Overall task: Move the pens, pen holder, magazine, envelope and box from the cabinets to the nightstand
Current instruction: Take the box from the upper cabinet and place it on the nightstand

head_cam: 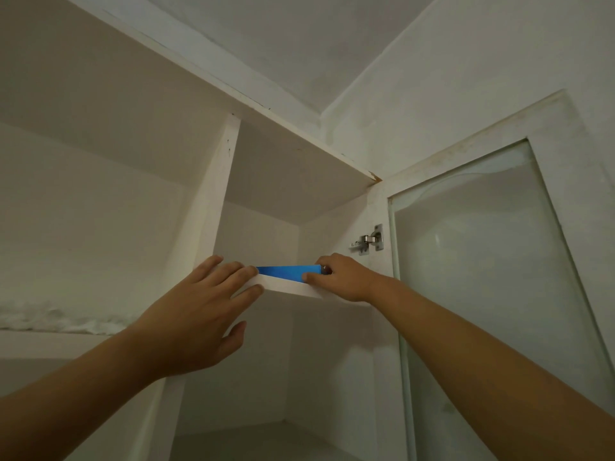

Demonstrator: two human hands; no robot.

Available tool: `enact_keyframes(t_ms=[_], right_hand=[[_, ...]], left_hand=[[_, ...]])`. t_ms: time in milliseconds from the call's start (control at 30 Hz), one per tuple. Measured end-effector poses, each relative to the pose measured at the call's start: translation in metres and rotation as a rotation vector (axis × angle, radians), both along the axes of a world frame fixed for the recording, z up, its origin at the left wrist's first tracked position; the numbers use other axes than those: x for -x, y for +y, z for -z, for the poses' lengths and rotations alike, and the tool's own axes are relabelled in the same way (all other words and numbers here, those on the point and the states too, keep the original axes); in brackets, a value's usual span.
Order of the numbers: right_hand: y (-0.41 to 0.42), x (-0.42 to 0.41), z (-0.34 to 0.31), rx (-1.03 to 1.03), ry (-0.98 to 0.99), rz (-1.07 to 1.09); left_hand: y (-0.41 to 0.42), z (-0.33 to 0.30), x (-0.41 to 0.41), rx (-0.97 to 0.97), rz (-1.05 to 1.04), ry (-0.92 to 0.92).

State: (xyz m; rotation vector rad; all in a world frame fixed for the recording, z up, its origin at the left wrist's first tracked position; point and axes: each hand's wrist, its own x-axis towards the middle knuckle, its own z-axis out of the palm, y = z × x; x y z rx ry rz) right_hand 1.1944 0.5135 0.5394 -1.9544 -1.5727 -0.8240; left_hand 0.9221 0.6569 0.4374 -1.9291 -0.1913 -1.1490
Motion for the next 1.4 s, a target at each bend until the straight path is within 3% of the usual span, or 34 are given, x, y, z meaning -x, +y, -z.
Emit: enact_keyframes(t_ms=[100, 367, 600, 767, 933, 1133, 1400], right_hand=[[-0.005, 0.009, -0.001, -0.001, -0.051, -0.006], [0.002, 0.03, -0.006, 0.066, 0.056, 0.038], [-0.047, 0.02, -0.006, 0.06, 0.023, 0.042], [-0.063, 0.029, 0.004, 0.167, 0.03, 0.164], [-0.084, 0.049, 0.029, 0.091, 0.06, 0.18], [-0.133, 0.078, 0.079, 0.004, 0.109, 0.212], [-0.193, 0.113, 0.207, 0.022, 0.137, 0.335]], left_hand=[[0.0, 0.0, -0.001, -0.001, 0.013, -0.002], [0.0, 0.0, 0.0, -0.001, 0.018, 0.0], [0.0, -0.001, 0.001, -0.003, 0.031, 0.002], [0.002, -0.003, 0.001, 0.026, 0.019, 0.014], [-0.001, -0.002, 0.005, 0.073, 0.062, 0.04], [-0.014, 0.028, 0.004, 0.298, 0.429, -0.01], [-0.05, 0.178, 0.0, 0.724, 0.816, 0.027]])
